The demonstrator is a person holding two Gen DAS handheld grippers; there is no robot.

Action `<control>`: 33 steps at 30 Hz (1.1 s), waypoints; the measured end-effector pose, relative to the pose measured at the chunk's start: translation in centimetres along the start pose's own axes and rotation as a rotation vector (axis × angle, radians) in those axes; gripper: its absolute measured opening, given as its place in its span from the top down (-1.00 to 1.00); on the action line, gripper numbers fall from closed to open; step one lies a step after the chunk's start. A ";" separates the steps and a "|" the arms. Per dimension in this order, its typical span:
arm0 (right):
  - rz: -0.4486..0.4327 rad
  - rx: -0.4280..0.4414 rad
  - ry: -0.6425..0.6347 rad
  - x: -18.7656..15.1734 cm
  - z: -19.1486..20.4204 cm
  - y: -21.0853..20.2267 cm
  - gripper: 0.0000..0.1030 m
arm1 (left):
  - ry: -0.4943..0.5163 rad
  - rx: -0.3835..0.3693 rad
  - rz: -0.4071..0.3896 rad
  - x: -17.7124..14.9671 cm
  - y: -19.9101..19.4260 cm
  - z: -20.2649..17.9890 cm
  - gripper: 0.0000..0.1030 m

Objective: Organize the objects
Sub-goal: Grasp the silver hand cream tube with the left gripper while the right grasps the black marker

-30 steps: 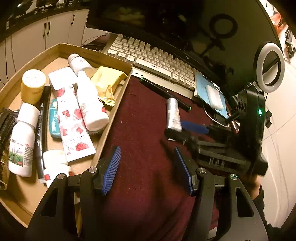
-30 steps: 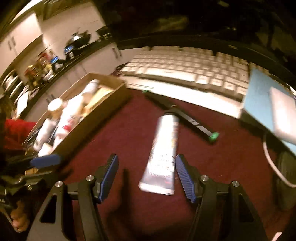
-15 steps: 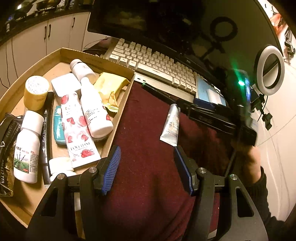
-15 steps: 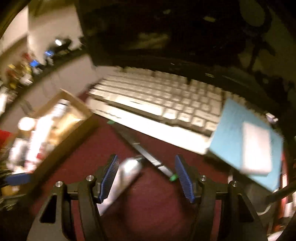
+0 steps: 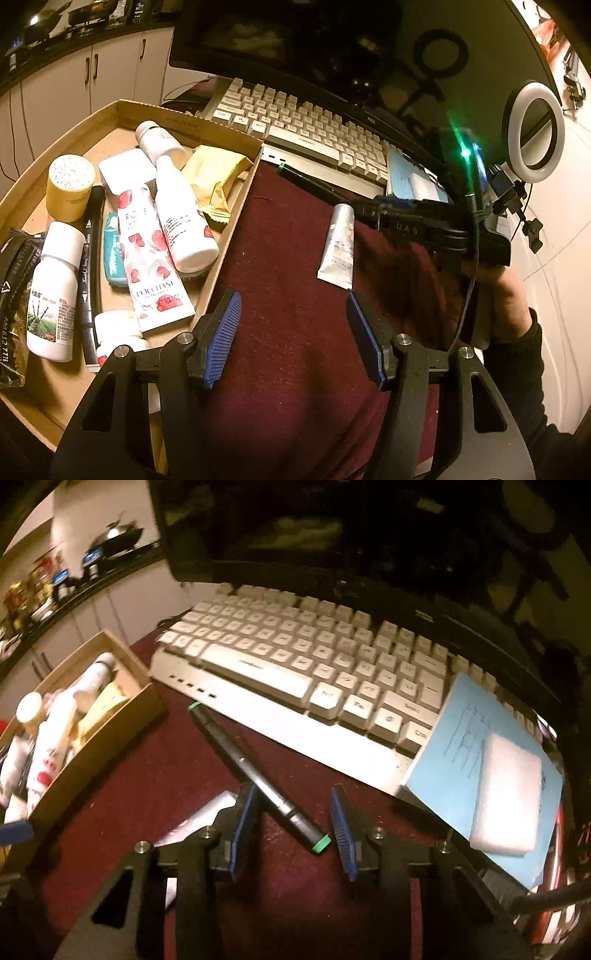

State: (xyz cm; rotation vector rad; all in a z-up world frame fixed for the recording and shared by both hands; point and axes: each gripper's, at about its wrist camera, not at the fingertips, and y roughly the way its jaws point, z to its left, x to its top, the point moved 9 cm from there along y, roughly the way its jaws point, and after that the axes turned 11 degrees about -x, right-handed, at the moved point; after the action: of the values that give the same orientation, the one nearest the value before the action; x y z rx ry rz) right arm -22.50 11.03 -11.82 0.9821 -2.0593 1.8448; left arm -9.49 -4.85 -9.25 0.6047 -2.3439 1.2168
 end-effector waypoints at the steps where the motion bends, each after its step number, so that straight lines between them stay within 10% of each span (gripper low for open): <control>1: 0.022 0.000 -0.024 -0.4 0.1 0.3 0.21 | 0.001 0.001 -0.001 0.0 0.0 0.0 -0.16; 8: 0.037 0.031 -0.079 -0.3 1.4 1.4 0.23 | -0.012 0.006 0.001 -0.1 0.3 0.4 -0.16; 18: 0.004 0.087 -0.010 -3.1 3.8 -1.5 0.74 | 0.000 0.005 -0.004 0.2 0.6 0.1 -0.16; 33: -0.011 0.037 0.185 -11.6 2.4 -6.9 0.73 | 0.079 0.073 0.053 2.8 7.3 -3.3 -0.16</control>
State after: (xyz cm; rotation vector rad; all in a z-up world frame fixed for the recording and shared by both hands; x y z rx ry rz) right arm -9.02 12.67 -13.27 0.7961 -1.9152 1.8967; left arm -15.28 1.22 -10.70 0.5120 -2.2715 1.3303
